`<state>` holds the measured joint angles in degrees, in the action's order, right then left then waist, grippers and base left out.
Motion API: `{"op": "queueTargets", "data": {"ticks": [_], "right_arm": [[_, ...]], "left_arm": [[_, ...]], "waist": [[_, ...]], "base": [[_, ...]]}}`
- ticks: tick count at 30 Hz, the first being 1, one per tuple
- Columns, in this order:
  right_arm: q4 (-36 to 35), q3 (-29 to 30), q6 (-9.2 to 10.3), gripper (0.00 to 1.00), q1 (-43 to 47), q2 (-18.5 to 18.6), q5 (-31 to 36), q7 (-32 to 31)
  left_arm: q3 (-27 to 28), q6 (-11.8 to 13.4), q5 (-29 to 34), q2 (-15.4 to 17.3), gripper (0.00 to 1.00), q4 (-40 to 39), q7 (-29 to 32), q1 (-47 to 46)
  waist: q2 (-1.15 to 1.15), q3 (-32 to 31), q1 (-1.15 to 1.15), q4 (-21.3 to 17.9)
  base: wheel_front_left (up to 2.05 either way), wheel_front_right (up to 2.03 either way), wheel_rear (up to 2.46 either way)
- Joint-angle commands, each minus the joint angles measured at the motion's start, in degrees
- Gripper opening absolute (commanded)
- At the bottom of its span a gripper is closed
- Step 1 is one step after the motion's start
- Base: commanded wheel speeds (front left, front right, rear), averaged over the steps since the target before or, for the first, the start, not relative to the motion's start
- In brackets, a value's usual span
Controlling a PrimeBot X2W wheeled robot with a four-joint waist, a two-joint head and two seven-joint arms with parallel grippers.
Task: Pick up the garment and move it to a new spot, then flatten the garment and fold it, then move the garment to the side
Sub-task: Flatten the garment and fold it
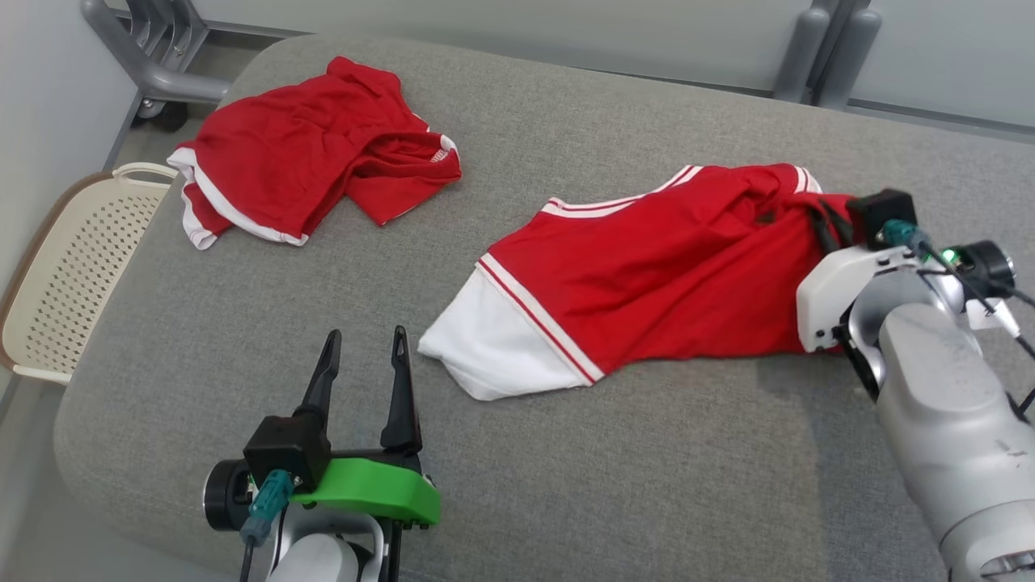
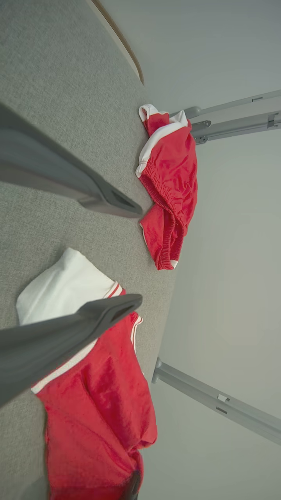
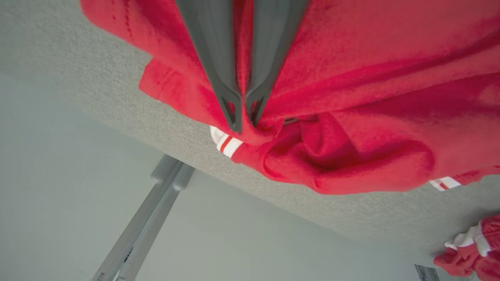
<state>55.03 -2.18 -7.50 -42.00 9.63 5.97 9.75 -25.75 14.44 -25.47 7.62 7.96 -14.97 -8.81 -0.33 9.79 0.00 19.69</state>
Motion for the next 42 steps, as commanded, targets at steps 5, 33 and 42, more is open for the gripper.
{"op": "queueTargets", "data": {"ticks": [5,33,42], "right_arm": [[1.53,-1.25,0.01,0.00,-4.51,1.71,0.45,-1.70],[-3.20,4.25,0.01,1.00,7.00,-2.23,-24.81,4.50],[-9.14,1.29,0.01,1.00,14.22,-3.22,-35.71,-1.05]], "left_arm": [[0.77,-0.90,0.77,-0.80,1.00,0.39,-0.29,-0.91],[2.04,-1.32,2.79,1.03,1.00,0.26,1.01,1.66],[1.09,-1.10,2.80,1.54,1.00,-0.66,2.01,2.12]], "waist": [[0.33,1.50,0.00,0.25],[0.33,-0.84,0.00,-10.78],[0.33,-0.61,0.00,-10.57]], "base": [[0.00,0.00,0.00],[0.00,0.00,0.00],[0.00,0.00,0.00]]}}
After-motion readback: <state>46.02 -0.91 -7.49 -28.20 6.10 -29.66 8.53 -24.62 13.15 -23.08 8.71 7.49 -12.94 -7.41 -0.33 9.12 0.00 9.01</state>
